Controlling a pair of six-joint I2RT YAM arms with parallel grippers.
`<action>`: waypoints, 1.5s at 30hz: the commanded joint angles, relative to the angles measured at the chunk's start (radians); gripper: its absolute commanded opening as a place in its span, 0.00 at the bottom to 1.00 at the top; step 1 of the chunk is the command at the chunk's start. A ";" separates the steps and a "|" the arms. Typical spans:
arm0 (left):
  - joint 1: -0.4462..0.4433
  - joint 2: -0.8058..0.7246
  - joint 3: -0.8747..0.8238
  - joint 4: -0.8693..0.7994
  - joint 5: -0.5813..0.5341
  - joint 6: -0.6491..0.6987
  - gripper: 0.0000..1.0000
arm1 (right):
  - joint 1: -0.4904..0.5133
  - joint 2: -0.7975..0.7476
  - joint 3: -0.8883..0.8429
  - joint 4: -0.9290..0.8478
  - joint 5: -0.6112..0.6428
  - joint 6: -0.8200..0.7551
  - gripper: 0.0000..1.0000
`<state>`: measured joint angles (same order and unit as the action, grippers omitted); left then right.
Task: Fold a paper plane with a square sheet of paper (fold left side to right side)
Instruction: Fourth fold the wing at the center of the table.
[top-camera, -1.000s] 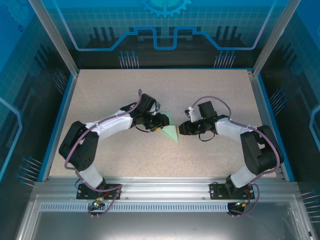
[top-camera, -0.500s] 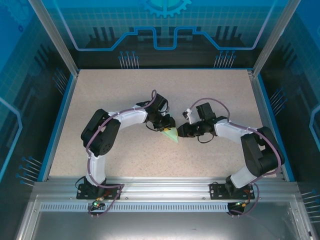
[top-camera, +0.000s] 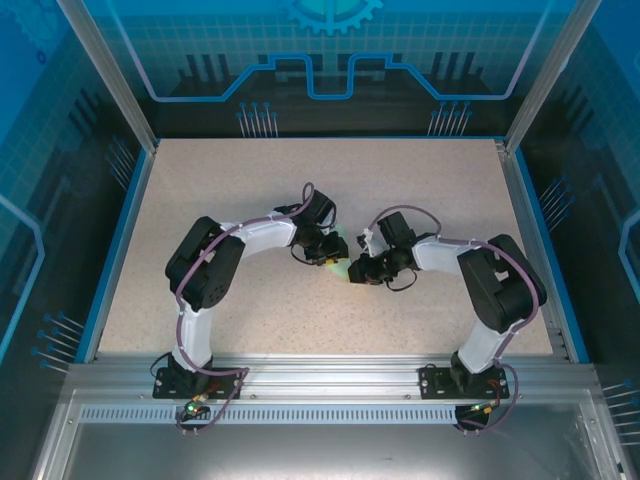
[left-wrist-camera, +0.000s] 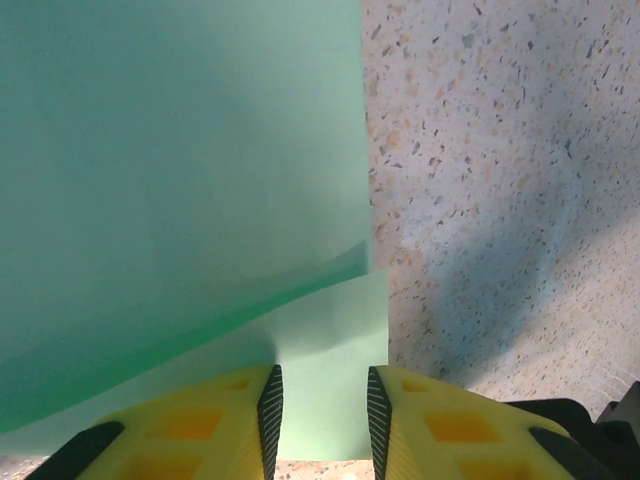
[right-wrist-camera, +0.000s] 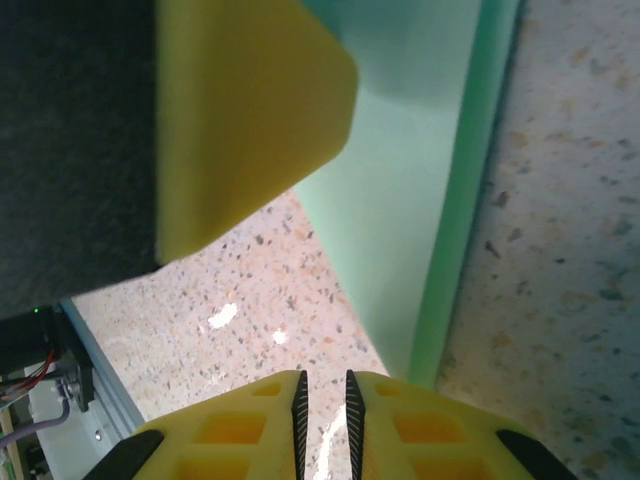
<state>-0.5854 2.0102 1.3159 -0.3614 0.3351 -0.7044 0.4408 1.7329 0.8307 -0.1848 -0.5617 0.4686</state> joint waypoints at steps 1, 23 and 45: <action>0.002 -0.010 0.011 -0.013 -0.007 0.020 0.34 | 0.015 0.037 0.027 -0.062 0.046 0.031 0.19; -0.010 -0.114 -0.165 0.160 0.171 -0.059 0.11 | 0.015 0.137 0.044 -0.179 0.168 0.048 0.05; -0.038 0.030 -0.100 0.094 0.115 -0.044 0.06 | 0.016 0.140 0.042 -0.205 0.202 0.046 0.04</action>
<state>-0.6174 1.9911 1.1950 -0.2317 0.4931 -0.7597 0.4408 1.8069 0.8989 -0.2955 -0.5041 0.5129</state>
